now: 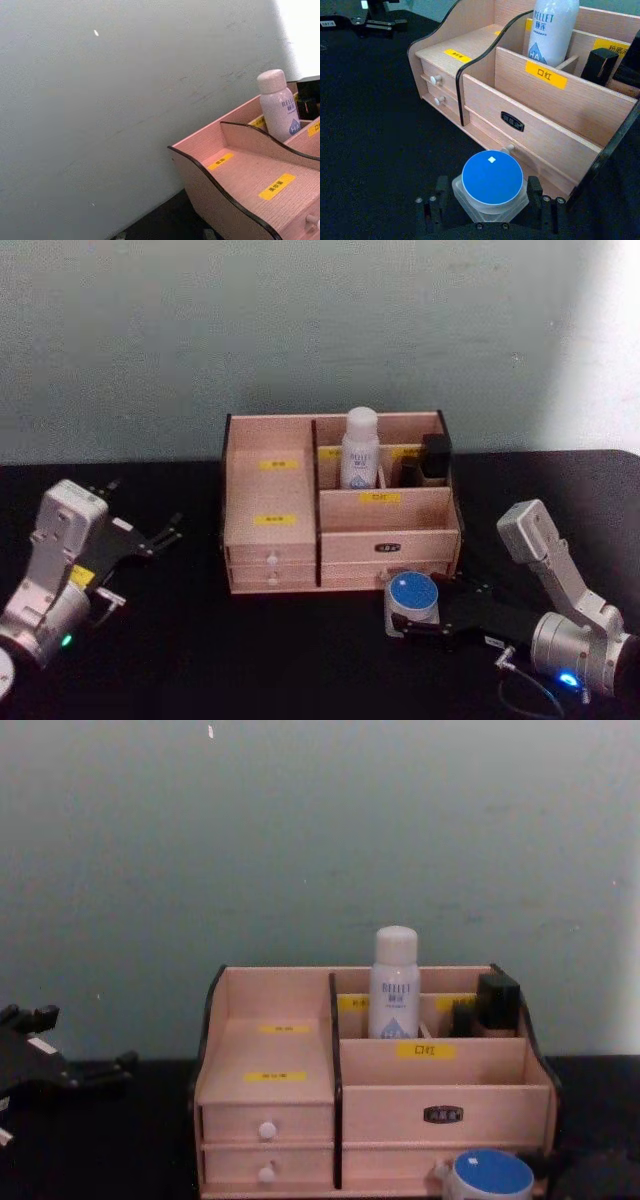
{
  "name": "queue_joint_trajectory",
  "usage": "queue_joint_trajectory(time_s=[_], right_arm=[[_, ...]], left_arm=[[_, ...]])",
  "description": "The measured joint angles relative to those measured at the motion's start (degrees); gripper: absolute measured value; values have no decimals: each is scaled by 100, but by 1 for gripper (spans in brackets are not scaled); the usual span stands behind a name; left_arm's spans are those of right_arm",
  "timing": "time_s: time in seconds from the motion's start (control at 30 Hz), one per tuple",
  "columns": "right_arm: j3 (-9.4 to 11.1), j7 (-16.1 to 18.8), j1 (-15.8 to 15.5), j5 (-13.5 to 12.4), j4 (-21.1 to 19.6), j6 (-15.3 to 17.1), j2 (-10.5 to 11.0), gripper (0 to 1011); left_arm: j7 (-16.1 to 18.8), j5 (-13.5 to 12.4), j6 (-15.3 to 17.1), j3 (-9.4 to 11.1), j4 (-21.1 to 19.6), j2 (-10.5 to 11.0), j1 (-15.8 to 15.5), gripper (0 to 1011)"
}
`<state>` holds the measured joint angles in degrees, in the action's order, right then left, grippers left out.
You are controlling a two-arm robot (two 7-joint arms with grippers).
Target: Pick up the facial cleanser and watermelon frost from the table and place them into the tiered storage box.
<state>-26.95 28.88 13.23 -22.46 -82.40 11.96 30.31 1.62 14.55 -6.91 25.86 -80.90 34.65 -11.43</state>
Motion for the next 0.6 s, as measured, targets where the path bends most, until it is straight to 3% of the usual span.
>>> queue_joint_trajectory(time_s=[0.6], right_arm=[[-3, -18, 12, 30, 18, 12, -21, 1000]], left_arm=[[0, 0, 0, 0, 0, 0, 0, 1001]])
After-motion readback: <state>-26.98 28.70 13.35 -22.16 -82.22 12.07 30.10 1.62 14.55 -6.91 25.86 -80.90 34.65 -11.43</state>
